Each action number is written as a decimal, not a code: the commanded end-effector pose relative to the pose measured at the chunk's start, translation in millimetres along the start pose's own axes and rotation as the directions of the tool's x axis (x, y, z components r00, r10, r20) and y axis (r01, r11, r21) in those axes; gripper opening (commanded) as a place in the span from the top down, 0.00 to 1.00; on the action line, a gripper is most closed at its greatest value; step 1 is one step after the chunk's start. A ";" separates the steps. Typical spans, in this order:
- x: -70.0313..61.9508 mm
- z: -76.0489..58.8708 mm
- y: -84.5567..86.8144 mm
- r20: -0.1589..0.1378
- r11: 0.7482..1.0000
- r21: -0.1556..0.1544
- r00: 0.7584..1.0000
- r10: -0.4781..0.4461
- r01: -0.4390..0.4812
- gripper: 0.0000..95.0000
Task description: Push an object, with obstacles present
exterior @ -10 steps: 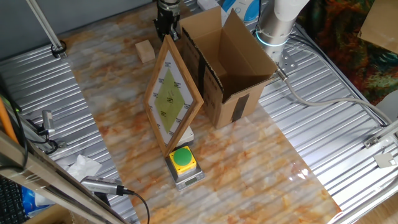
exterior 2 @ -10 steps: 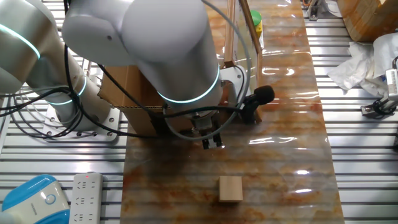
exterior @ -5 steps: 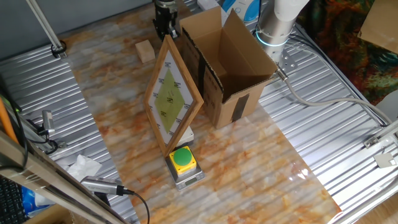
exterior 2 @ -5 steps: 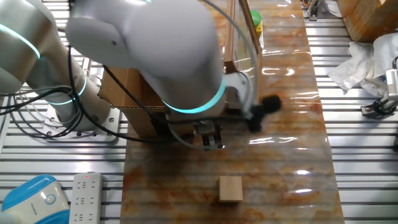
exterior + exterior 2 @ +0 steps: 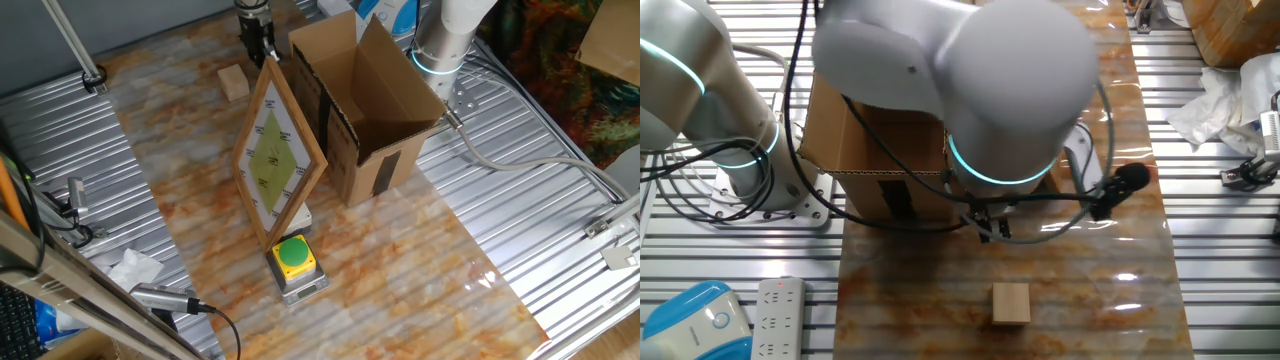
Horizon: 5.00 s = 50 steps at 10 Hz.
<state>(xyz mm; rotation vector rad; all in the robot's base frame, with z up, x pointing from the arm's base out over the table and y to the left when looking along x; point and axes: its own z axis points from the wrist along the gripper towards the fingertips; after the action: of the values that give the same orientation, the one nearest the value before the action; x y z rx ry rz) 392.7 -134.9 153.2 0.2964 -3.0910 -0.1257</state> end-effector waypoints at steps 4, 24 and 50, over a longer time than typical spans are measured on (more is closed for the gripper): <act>0.4 0.3 0.4 -0.013 0.999 0.034 1.000 -0.015 0.015 1.00; 69.4 -7.8 -70.2 -0.040 0.994 0.090 0.998 -0.052 0.055 1.00; 115.1 -15.4 -94.4 -0.054 0.994 0.007 0.993 0.108 -0.107 1.00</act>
<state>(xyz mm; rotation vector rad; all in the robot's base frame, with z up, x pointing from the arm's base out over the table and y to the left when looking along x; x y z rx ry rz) 298.1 -250.6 164.2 0.1289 -3.0474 -0.1090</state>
